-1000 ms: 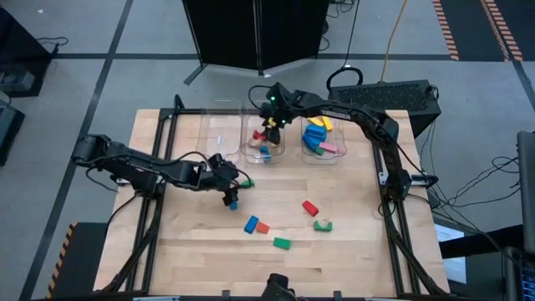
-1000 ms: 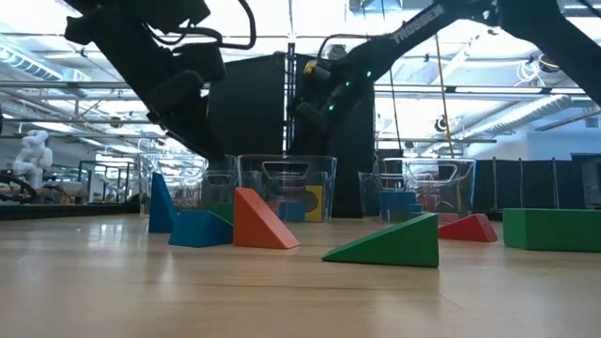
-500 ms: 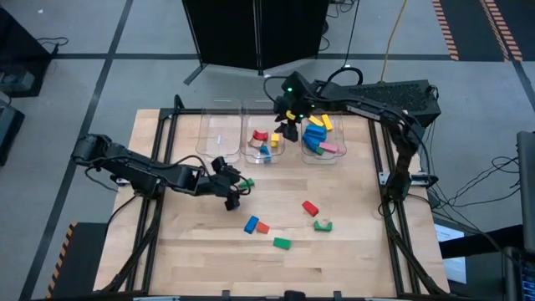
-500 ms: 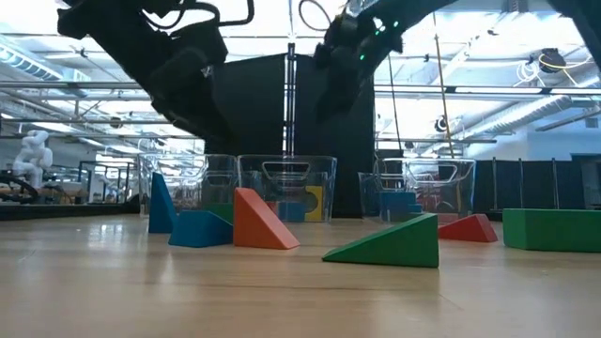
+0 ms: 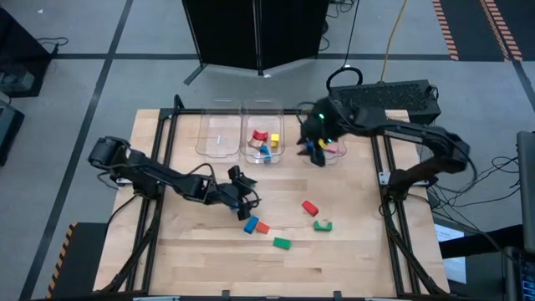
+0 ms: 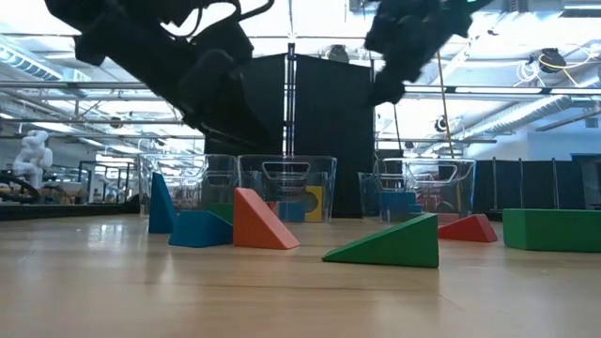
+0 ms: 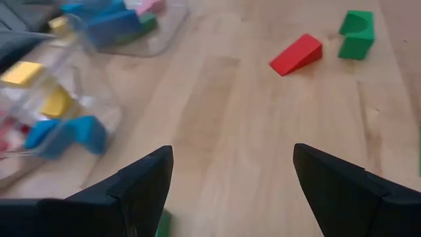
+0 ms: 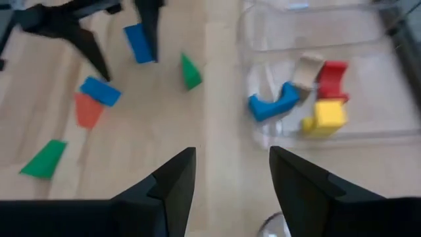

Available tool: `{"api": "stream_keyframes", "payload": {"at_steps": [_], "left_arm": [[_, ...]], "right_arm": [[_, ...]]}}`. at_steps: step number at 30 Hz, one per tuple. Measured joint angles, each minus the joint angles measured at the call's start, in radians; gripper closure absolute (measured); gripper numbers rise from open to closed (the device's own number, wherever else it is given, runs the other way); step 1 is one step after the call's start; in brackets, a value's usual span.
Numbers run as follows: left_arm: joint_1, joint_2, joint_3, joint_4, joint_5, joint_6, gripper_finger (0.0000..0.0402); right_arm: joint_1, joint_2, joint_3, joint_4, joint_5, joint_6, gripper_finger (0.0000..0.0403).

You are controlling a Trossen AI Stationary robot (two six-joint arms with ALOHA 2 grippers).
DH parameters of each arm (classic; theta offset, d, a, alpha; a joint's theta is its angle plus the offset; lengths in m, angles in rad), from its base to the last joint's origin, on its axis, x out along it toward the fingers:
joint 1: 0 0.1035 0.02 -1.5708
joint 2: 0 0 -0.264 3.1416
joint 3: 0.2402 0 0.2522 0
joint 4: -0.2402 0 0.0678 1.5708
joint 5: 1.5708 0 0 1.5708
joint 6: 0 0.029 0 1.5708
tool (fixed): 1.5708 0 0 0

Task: Sort blocks by size
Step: Put the green arch block into the center transparent bin

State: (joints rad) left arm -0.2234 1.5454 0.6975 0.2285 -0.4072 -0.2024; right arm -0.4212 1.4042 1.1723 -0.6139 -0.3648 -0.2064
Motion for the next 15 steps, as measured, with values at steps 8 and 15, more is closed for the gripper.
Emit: {"api": "stream_keyframes", "payload": {"at_steps": [8,15], "left_arm": [[-0.009,0.090,0.000,0.206,0.054,0.003,0.0087],[-0.003,0.225,0.065,0.337,0.152,0.142,0.0087]], "right_arm": [[0.079,-0.250,-0.319,0.184,0.028,0.141,0.0223],[0.146,-0.392,-0.487,0.229,0.137,0.257,0.0223]]}}
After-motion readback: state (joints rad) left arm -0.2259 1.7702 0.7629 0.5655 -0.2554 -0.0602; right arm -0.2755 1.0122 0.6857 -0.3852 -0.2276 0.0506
